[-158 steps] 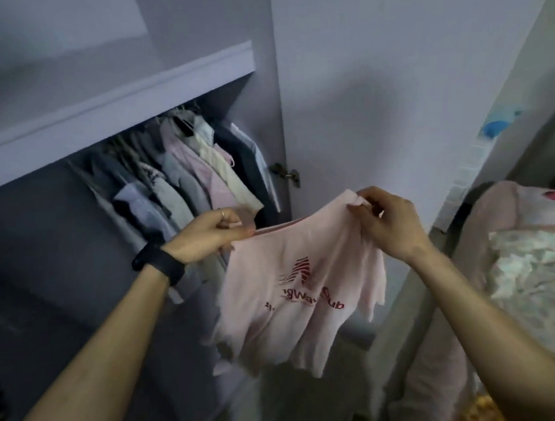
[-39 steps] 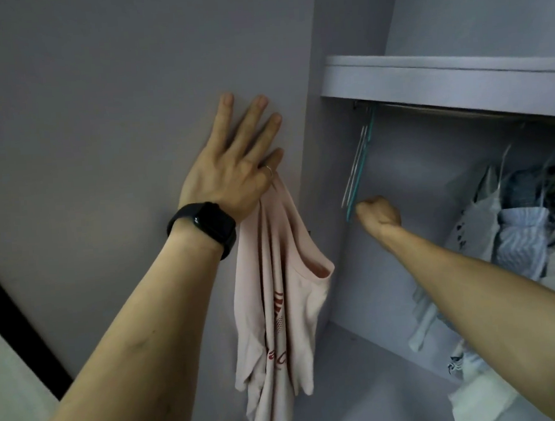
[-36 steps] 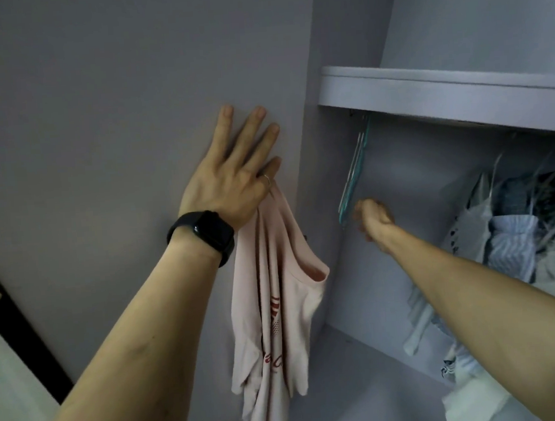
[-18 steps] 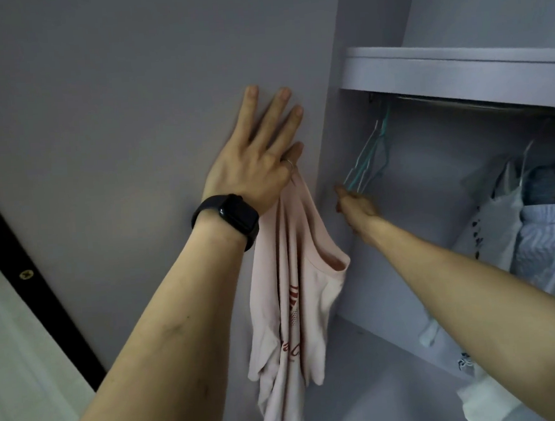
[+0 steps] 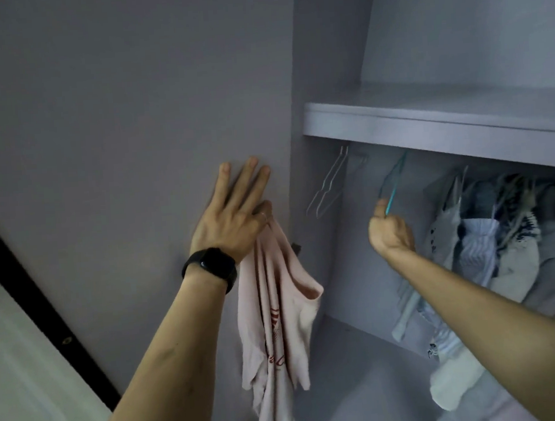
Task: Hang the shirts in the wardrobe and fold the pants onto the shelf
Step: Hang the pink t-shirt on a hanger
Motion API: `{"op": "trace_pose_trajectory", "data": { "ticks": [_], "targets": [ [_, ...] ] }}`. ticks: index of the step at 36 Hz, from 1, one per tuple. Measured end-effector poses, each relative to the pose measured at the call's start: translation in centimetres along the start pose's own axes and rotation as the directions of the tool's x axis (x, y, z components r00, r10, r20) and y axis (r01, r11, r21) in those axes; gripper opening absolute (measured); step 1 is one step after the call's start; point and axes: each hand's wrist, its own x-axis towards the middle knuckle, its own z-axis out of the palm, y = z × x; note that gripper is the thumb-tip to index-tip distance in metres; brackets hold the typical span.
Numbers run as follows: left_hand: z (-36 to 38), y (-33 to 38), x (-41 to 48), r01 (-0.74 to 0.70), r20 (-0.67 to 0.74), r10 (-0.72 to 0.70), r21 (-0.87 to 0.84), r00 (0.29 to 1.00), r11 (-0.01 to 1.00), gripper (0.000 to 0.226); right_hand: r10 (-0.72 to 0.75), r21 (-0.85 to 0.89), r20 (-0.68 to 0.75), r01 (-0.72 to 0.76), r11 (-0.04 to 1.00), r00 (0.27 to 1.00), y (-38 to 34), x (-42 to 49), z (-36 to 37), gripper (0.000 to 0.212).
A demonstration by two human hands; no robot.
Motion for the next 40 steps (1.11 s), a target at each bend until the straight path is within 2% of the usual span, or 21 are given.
{"op": "trace_pose_trajectory", "data": {
  "ticks": [3,5,7,10,12,13,15,16,18,20,22,25,28,30,36,40],
  "targets": [
    [0.0,-0.1,0.0,-0.017,0.043,0.019,-0.036,0.999,0.999,0.058,0.011,-0.006,-0.004,-0.011,1.0,1.0,2.6,-1.3,-3.2,0.072],
    [-0.4,-0.2,-0.2,-0.018,0.089,0.026,-0.088,0.996,0.996,0.056,-0.036,-0.038,-0.005,0.036,0.999,0.999,4.4,-2.2,-5.5,0.069],
    [-0.7,-0.4,-0.1,-0.017,0.125,0.033,-0.126,0.992,0.992,0.052,-0.11,-0.101,0.033,0.112,0.989,0.993,5.8,-3.1,-7.8,0.068],
    [-1.3,-0.6,-0.3,-0.014,0.129,0.036,-0.172,0.991,0.985,0.051,-0.121,-0.141,0.119,0.138,0.98,0.985,7.4,-4.7,-10.3,0.07],
    [-2.2,-0.4,-0.7,-0.042,0.03,0.053,-0.3,0.998,0.953,0.043,-0.071,-0.145,0.163,0.095,0.985,0.984,9.0,-6.1,-11.8,0.069],
    [-2.2,-0.3,-0.9,-0.074,-0.071,0.051,-0.365,0.996,0.928,0.037,-0.036,-0.133,0.181,0.061,0.989,0.983,10.0,-7.1,-12.2,0.067],
    [-2.0,-0.1,-1.4,-0.138,-0.268,0.01,-0.466,0.963,0.874,0.033,0.016,-0.089,0.195,0.001,0.996,0.981,12.3,-9.3,-12.7,0.066],
    [-2.2,-0.1,-1.5,-0.159,-0.295,0.001,-0.511,0.955,0.845,0.033,0.033,-0.064,0.197,-0.021,0.998,0.98,13.1,-10.5,-13.0,0.066],
    [-2.9,0.4,-1.6,-0.153,-0.247,-0.009,-0.628,0.969,0.763,0.033,0.047,-0.018,0.204,-0.044,0.999,0.978,14.8,-12.8,-13.7,0.068],
    [-3.6,1.6,-2.1,-0.061,-0.081,-0.004,-0.783,0.997,0.619,0.033,0.064,0.014,0.22,-0.069,0.998,0.973,16.7,-15.1,-14.1,0.067],
    [-4.0,3.1,-2.6,0.052,0.078,0.029,-0.862,0.997,0.504,0.032,0.075,0.071,0.221,-0.093,0.993,0.972,18.3,-17.5,-14.2,0.064],
    [-3.9,6.6,-3.7,-0.002,0.056,0.128,-0.909,0.99,0.418,0.03,0.093,0.176,0.221,-0.133,0.975,0.971,20.3,-21.1,-14.2,0.061],
    [-4.0,10.3,-4.6,-0.047,0.044,0.256,-0.939,0.966,0.34,0.034,0.088,0.396,0.272,-0.195,0.897,0.958,21.7,-23.8,-14.3,0.065],
    [-3.9,12.4,-5.4,-0.049,0.048,0.308,-0.953,0.95,0.298,0.038,0.071,0.48,0.317,-0.224,0.848,0.946,21.9,-25.3,-14.7,0.062],
    [-4.1,16.5,-6.7,-0.054,-0.007,0.334,-0.99,0.943,0.133,0.044,0.053,0.647,0.366,-0.295,0.703,0.929,20.9,-28.7,-16.2,0.051],
    [-3.4,18.2,-7.3,-0.084,-0.019,0.422,-0.987,0.906,0.136,0.047,0.113,0.748,0.32,-0.324,0.579,0.941,20.5,-29.8,-16.5,0.046]
  ]
}}
